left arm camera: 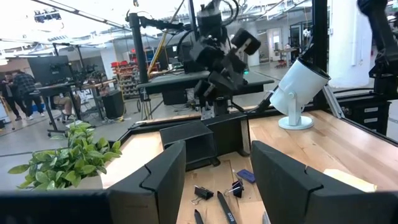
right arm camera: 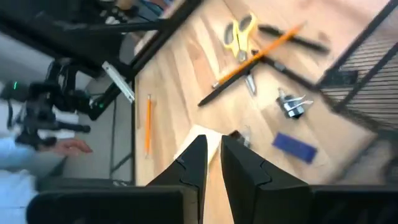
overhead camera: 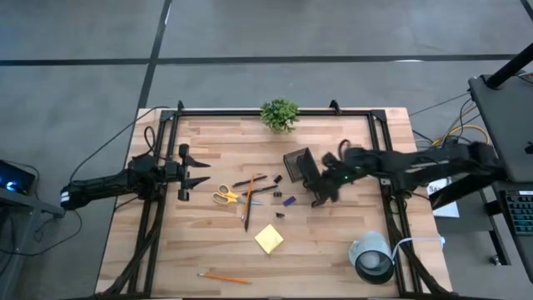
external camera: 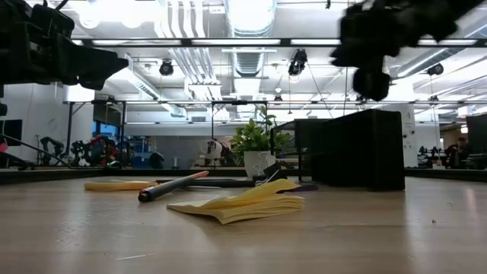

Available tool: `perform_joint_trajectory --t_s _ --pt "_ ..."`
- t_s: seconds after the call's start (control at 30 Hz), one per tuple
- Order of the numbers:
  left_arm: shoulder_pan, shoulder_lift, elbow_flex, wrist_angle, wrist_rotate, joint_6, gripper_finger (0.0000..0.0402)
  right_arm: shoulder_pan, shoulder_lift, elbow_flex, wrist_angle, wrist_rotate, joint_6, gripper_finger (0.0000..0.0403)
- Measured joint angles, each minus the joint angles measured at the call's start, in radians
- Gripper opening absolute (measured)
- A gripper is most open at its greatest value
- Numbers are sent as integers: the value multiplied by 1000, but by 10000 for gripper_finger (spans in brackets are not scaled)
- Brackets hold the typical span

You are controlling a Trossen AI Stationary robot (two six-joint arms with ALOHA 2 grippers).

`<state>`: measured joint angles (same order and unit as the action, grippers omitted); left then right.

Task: Pick and place office supplies into organizer
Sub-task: Prepare the desk organizer on the table

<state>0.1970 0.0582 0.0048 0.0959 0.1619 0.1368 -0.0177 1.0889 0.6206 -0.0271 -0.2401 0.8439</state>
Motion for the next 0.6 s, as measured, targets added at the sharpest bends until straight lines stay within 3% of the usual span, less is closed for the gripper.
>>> perform_joint_trajectory --t_s 0.17,0.3,0.47,0.6 --pt "0 0 0 0 0 0 167 3 206 260 -267 -172 124 38" --pt "0 0 0 0 0 0 167 49 308 496 -676 -224 97 38" --pt "0 -1 0 1 0 0 167 141 433 790 -1186 -56 54 38" --pt "0 -1 0 0 0 0 167 241 531 940 -1285 131 101 38"
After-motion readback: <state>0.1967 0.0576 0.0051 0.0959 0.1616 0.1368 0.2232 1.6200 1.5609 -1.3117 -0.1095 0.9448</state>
